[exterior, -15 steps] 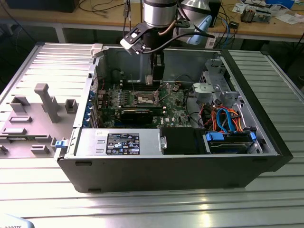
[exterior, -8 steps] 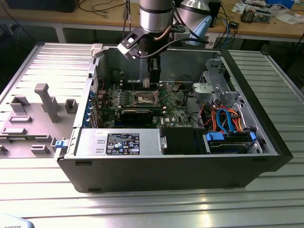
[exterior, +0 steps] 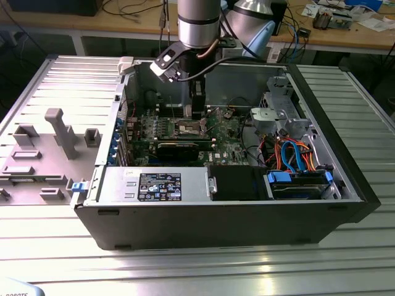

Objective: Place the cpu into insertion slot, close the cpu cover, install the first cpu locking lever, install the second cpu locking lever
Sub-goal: 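Place the cpu into insertion slot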

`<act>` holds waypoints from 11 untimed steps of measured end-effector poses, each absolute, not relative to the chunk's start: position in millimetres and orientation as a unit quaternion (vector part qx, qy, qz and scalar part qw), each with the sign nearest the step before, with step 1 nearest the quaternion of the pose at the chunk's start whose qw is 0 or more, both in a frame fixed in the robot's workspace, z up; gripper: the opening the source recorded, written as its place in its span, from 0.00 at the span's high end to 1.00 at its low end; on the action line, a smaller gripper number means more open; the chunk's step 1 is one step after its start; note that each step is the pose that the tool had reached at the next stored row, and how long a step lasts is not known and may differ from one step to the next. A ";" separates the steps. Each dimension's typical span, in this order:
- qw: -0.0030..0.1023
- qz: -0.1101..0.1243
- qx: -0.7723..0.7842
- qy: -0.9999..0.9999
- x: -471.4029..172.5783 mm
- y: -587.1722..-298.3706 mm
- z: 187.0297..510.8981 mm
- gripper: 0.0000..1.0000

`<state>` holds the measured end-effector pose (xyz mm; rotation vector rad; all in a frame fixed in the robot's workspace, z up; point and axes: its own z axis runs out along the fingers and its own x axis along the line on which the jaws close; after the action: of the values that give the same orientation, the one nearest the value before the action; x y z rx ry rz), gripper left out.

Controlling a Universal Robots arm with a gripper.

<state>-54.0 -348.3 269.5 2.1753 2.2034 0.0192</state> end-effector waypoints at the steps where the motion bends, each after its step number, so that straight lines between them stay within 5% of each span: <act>1: 0.023 0.006 0.702 0.711 -54.4 -348.2 268.8 0.46; 11: 0.024 0.008 0.702 0.711 -57.2 -347.1 254.5 0.46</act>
<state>-57.2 -347.1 254.5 2.1735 2.2005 0.0238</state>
